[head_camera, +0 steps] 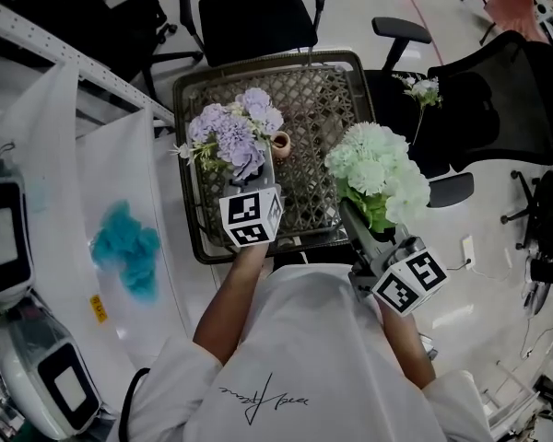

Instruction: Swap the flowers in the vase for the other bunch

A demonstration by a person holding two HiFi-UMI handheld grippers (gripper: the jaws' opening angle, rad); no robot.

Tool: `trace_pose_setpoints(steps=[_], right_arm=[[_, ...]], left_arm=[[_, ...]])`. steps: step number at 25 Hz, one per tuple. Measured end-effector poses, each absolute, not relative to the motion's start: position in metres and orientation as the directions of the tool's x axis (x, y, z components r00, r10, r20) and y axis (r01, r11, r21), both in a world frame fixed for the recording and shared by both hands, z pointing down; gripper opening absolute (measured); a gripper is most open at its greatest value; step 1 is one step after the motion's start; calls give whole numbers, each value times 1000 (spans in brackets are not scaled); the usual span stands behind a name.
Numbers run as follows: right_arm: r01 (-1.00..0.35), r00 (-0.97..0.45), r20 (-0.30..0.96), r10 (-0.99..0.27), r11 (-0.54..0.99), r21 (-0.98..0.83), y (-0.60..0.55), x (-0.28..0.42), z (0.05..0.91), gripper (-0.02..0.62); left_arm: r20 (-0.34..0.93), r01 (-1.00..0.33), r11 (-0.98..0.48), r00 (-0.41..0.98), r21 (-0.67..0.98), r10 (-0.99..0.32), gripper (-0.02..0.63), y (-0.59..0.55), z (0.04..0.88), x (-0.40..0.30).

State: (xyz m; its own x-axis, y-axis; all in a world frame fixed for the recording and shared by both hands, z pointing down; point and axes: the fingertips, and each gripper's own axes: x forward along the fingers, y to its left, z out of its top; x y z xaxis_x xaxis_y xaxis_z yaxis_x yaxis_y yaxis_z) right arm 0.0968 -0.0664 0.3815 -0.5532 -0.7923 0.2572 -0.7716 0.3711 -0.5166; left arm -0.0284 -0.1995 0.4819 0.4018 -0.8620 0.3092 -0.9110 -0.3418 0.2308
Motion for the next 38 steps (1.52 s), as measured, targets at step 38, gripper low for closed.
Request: trace_pose_setpoints(steps=[38], right_arm=[[-724, -600, 149, -786, 453, -520, -32, 79, 356, 78]], left_arm=[[193, -926, -302, 347, 227, -918, 51, -163, 425, -60]])
